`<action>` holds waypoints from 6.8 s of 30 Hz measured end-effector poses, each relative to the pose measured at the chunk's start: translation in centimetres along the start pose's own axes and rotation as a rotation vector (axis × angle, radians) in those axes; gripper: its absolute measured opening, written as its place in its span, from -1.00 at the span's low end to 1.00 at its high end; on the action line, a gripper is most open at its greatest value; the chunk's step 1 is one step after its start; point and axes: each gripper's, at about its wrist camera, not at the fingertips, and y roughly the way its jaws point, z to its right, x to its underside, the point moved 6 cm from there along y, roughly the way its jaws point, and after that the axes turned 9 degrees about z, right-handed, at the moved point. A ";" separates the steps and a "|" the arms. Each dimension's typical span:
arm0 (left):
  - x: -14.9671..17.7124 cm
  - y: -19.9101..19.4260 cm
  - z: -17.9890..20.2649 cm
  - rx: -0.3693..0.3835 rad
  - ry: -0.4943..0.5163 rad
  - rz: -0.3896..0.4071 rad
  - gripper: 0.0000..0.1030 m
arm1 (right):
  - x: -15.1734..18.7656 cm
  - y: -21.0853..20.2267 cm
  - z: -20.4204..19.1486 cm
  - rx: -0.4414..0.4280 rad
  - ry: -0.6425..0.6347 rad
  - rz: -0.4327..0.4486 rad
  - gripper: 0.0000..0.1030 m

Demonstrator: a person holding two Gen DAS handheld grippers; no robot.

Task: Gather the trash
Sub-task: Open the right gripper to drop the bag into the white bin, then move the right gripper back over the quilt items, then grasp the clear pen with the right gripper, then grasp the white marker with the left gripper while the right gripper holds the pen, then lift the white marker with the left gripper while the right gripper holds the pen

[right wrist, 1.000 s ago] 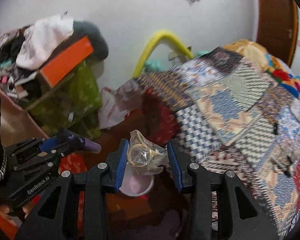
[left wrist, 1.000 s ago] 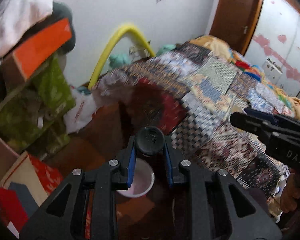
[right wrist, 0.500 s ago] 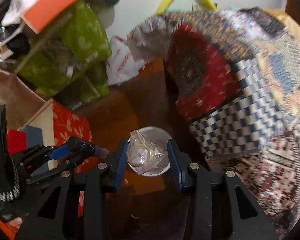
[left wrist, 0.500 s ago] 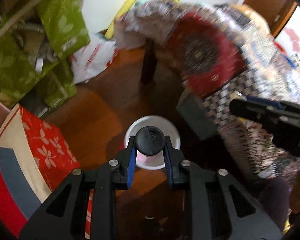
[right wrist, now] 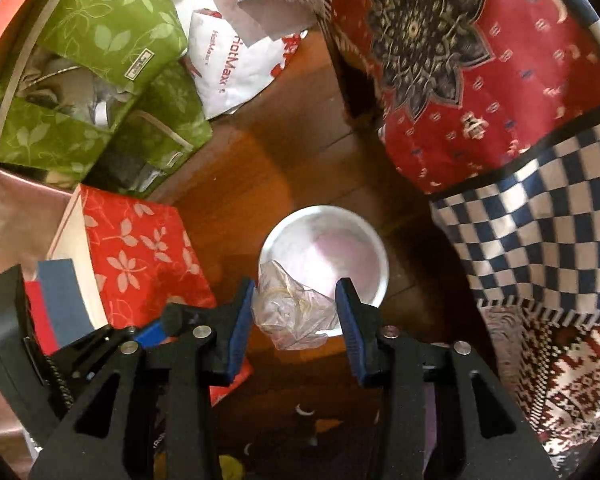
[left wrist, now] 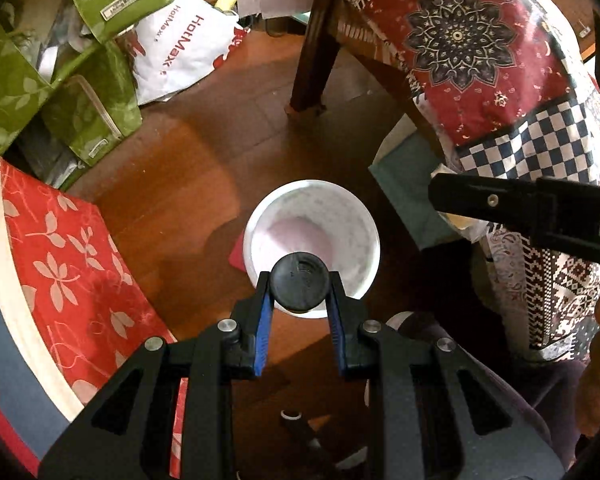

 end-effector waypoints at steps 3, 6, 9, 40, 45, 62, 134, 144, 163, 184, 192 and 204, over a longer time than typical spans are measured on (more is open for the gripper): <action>-0.2 0.5 0.0 0.020 -0.019 -0.015 -0.51 | -0.2 0.2 -0.1 0.020 -0.029 0.000 -0.22; -0.5 0.7 0.2 0.039 -0.023 -0.019 -0.51 | -0.2 0.1 -0.3 0.041 -0.068 0.008 -0.07; -0.8 0.8 0.6 0.032 -0.005 -0.018 -0.51 | -0.3 -0.3 -0.3 0.038 -0.077 0.022 0.09; -2.9 -20.1 7.1 0.058 0.114 0.385 -0.51 | 2.7 -22.6 -1.4 0.106 -0.129 0.506 0.09; -2.8 -25.5 11.3 0.121 0.150 0.493 -0.51 | 4.5 -28.8 0.0 0.136 -0.104 0.646 0.09; -0.5 -36.1 27.2 0.358 0.362 0.682 -0.50 | 12.0 -46.5 8.4 0.354 0.017 1.045 0.09; 4.1 -4.6 55.2 0.495 0.831 0.066 -0.58 | 17.5 -32.1 43.2 0.363 0.335 0.490 -0.84; 7.4 -6.4 55.6 0.476 0.894 0.028 -0.58 | 20.6 -31.5 43.2 0.419 0.416 0.431 -0.84; 8.9 -5.2 56.3 0.446 0.972 0.051 -0.65 | 21.0 -30.2 42.2 0.398 0.457 0.413 -0.84; 7.1 -4.7 54.0 0.356 0.919 0.107 -0.23 | 20.1 -29.9 41.9 0.379 0.492 0.417 -0.49; 6.8 -4.0 56.7 0.447 0.947 0.158 -0.53 | 18.6 -29.4 42.5 0.480 0.429 0.443 -0.49; 7.1 -5.7 55.0 0.417 0.899 0.125 -0.82 | 18.8 -30.1 41.7 0.464 0.463 0.458 -0.84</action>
